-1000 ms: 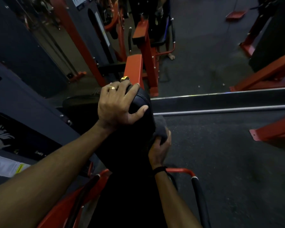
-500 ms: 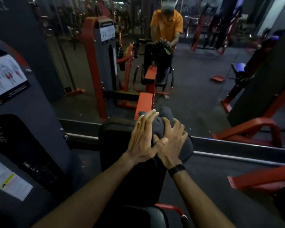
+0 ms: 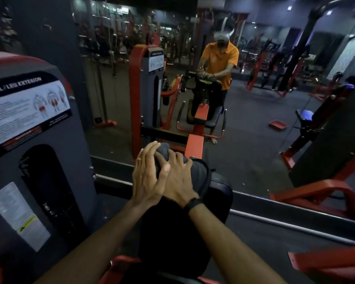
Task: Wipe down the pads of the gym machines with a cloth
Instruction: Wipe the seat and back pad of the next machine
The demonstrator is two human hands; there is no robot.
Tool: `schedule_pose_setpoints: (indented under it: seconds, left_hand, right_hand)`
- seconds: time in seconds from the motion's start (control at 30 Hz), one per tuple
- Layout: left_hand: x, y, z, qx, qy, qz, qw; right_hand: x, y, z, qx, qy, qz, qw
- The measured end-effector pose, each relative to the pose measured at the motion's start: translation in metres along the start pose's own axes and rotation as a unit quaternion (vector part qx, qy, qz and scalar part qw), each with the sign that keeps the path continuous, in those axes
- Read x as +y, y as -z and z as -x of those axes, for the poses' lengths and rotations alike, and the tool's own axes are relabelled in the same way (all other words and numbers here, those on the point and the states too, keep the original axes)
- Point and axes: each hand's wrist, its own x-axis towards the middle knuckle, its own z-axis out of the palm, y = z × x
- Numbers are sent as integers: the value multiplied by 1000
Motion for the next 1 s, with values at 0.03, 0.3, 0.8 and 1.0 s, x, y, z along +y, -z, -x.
schedule_pose_setpoints:
  seconds: [0.03,0.3,0.8,1.0]
  left_hand:
    - [6,-5,-1,5,7,16,1000]
    - [28,-81,16,-159,-129,-214,955]
    - [-20,-63,-6,-53,-1,-232,971]
    - [-38,-59,7,87,217,-63,970]
  right_hand:
    - [12,9,2,-23,30,-74,997]
    - [113,35,55,214,-208,-357,885]
    - [61,21,22,18,-168,-105,980]
    - [51,8,14,3,-142,5,990]
